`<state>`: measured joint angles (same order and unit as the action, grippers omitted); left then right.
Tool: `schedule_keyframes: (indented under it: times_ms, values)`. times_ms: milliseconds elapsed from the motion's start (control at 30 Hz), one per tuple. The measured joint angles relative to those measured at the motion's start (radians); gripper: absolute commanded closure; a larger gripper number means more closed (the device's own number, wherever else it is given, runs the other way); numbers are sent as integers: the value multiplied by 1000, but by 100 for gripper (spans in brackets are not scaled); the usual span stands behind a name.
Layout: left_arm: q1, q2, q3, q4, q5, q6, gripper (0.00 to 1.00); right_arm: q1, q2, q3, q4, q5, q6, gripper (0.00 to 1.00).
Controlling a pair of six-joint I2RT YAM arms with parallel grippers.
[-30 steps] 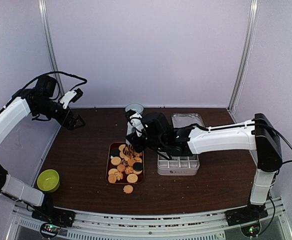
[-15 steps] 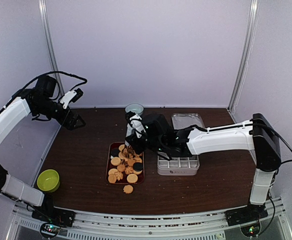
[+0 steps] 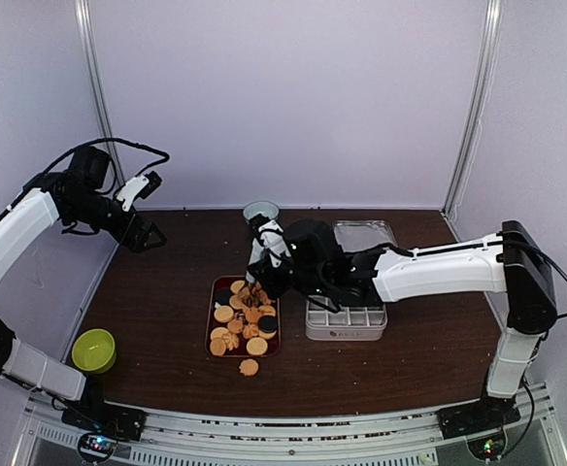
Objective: Pack the cookies
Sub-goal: Pick up the fake cookies from the plate.
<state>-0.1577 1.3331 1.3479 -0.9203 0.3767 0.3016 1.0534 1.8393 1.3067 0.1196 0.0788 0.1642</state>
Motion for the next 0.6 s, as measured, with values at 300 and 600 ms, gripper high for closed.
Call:
schedule_keyframes:
  times_ms: [300, 600]
  values:
    - [0, 0, 0, 0, -2, 0, 2, -6, -64, 0, -11, -1, 13, 100]
    - [0, 2, 0, 0, -2, 0, 2, -33, -130, -13, -4, -7, 31, 100]
